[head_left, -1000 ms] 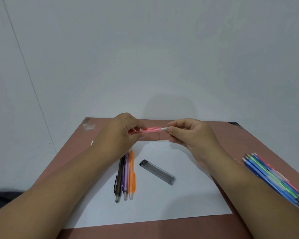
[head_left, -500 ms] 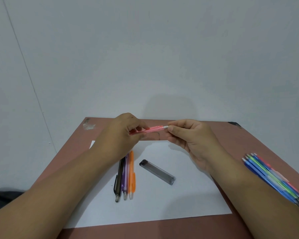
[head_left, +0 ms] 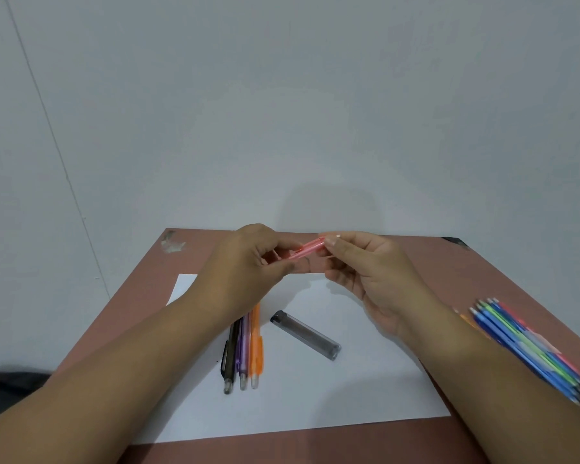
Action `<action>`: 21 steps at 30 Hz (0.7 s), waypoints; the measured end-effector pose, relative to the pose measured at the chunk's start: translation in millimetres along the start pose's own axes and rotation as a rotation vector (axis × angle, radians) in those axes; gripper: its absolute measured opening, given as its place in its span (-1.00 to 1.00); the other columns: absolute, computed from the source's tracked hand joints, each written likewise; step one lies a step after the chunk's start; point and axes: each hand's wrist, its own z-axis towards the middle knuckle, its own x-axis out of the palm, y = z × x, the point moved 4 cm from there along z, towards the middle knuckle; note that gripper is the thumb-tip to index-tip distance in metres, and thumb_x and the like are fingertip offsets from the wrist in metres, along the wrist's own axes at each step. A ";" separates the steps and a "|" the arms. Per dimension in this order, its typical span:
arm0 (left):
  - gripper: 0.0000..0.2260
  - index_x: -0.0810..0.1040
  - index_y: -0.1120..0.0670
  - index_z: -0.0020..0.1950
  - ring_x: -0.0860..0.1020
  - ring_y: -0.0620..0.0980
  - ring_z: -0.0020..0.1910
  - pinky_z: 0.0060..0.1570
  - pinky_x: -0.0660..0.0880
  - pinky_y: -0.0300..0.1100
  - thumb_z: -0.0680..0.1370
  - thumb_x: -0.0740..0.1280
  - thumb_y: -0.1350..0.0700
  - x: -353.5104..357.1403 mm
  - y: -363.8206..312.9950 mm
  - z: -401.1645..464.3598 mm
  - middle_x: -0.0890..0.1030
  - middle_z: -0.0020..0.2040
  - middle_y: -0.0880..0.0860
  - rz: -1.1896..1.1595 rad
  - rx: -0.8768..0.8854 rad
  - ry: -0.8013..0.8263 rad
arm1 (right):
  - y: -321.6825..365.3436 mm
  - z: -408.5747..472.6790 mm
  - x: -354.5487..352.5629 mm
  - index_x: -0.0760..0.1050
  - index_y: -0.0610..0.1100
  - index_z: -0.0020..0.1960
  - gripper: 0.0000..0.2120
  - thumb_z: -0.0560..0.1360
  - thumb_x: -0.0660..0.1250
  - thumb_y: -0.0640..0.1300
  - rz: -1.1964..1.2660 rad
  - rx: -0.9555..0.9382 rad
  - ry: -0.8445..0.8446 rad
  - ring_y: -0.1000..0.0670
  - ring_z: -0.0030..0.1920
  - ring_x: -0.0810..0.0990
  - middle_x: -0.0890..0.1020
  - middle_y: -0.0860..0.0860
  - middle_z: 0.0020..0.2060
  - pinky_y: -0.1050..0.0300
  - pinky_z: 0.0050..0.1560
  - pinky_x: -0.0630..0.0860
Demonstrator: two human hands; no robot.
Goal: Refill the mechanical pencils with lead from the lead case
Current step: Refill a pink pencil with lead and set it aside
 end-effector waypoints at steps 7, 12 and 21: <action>-0.79 0.71 -0.19 0.10 0.64 -0.06 -0.14 -0.03 0.62 -0.10 0.49 0.53 0.03 9.3 -5.1 -1.6 0.70 -0.10 -0.05 -0.286 -0.174 0.120 | 8.0 -0.3 2.9 0.60 -0.25 0.01 -0.87 0.60 0.36 -0.17 0.309 -0.005 -0.044 -0.03 -0.16 0.71 0.70 -0.17 -0.12 0.15 -0.15 0.65; -0.86 0.74 -0.08 0.04 0.65 -0.01 -0.13 -0.10 0.62 -0.13 0.51 0.49 0.09 14.7 -6.4 -7.1 0.72 -0.07 0.01 -0.566 -0.386 0.236 | 14.7 5.8 -10.7 0.52 -0.16 0.08 -0.86 0.66 0.28 -0.09 0.459 -0.028 -0.120 -0.15 0.03 0.74 0.72 -0.19 -0.02 -0.04 -0.01 0.68; -0.49 0.66 0.09 0.26 0.57 0.07 0.05 -0.10 0.57 -0.03 0.55 0.23 -0.24 16.8 -17.7 -10.9 0.65 0.18 0.13 -0.867 -0.429 0.473 | 29.1 9.5 -17.3 0.51 -0.08 0.07 -0.80 0.68 0.20 0.01 0.746 -0.118 -0.075 -0.04 -0.29 0.59 0.55 -0.08 -0.27 -0.05 -0.10 0.66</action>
